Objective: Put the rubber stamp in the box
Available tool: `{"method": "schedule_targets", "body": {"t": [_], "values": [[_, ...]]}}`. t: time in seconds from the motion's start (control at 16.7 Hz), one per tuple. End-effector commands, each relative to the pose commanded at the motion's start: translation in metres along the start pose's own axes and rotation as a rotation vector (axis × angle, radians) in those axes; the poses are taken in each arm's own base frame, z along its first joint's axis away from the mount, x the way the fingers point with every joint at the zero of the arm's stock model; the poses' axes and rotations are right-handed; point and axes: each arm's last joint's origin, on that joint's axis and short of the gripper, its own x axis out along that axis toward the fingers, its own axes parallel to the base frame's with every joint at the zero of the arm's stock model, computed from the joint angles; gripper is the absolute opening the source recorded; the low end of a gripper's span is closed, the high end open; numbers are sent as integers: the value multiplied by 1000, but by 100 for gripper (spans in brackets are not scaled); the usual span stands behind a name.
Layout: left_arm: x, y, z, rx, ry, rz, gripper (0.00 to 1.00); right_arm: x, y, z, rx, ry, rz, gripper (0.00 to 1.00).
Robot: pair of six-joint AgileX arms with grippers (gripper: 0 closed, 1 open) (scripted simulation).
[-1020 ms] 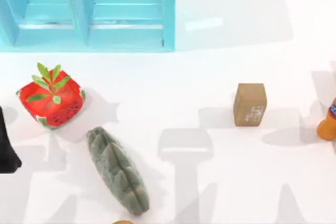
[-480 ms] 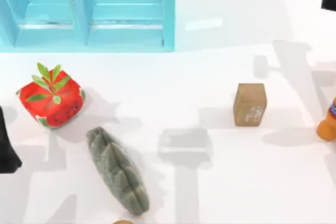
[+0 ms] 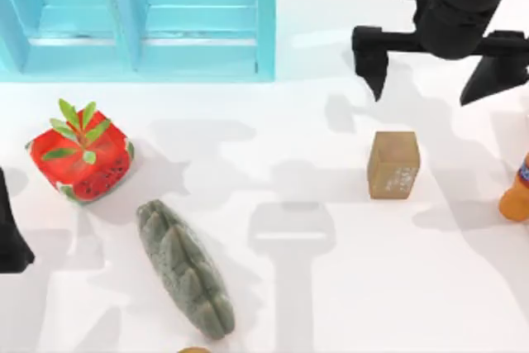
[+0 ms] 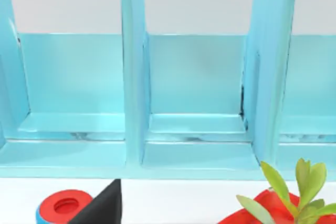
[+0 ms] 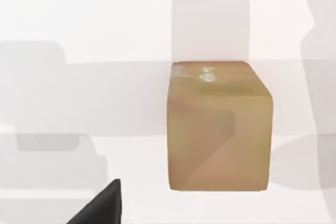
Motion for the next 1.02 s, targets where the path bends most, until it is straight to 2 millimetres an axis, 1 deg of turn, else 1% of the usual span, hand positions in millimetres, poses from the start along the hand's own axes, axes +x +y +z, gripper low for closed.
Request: {"method": "schedule_targets", "body": {"t": [0.12,0.18,0.48,0.6,0.72,1.02], "values": [[0,0,0,0,0,0,100,16,12,-1,-15,70,-31,100],[0,0,0,0,0,0,100,19,15,-1,-19,87,-39,100],[0,0,0,0,0,0,100,21,14,-1,-16,92,-41,100],[0,0,0,0,0,0,100,26,14,-1,-18,94,-42,100],[0,0,0,0,0,0,100,43,14,-1,-20,97,-44,100],[0,0,0,0,0,0,100,104,13,-6,-20,84,-37,100]]}}
